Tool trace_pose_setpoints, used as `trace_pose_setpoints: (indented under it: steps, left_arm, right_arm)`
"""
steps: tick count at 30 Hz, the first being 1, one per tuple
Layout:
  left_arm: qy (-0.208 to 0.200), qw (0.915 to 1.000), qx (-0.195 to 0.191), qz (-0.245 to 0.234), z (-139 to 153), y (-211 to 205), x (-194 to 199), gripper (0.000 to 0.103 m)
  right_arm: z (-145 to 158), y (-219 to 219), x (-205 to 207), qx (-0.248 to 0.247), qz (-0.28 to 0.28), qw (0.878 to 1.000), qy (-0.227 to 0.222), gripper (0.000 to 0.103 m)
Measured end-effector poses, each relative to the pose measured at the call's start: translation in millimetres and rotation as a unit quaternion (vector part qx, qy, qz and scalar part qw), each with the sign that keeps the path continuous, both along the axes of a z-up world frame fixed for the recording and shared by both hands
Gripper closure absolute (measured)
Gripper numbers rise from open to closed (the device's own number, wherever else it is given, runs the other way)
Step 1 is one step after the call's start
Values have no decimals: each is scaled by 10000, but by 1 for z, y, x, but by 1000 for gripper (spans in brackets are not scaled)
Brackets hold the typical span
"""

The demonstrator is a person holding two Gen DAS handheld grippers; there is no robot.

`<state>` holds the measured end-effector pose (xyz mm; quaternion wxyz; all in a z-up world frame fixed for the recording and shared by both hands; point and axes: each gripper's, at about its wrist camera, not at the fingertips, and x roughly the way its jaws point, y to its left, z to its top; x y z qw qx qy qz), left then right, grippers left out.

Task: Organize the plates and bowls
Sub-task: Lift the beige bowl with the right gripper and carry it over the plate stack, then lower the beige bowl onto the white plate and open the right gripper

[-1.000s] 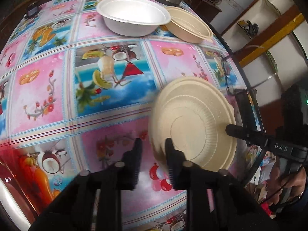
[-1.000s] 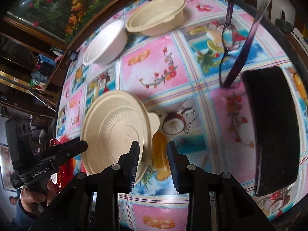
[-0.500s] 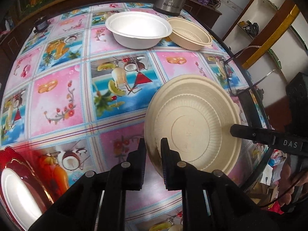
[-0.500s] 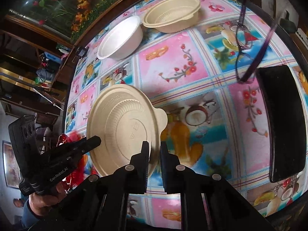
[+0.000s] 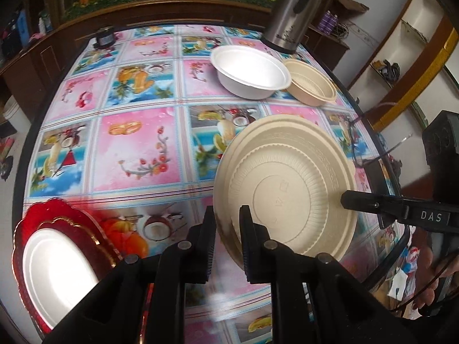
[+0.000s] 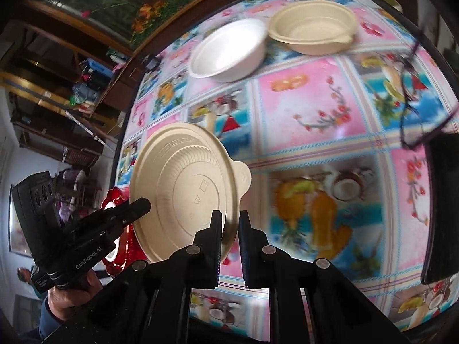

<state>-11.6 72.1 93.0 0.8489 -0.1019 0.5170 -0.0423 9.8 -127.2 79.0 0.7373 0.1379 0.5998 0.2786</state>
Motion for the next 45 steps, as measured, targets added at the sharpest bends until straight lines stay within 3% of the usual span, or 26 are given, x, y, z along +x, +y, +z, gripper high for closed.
trace_pose_setpoints:
  steps: [10, 20, 32, 45]
  left_arm:
    - [-270, 9967, -2, 764, 24, 54, -34, 87]
    - [-344, 9845, -30, 1721, 31, 115, -84, 84]
    - [-185, 9650, -88, 2613, 16, 174, -134, 84]
    - [68, 9568, -144, 2903, -7, 195, -149, 84]
  right_arm:
    - [19, 62, 0, 98, 770, 9970, -78, 91]
    - [33, 142, -15, 98, 1735, 9847, -161, 90]
    - [9, 232, -38, -61, 2468, 9683, 378, 90]
    - [-19, 270, -51, -330, 2691, 9605, 623, 89]
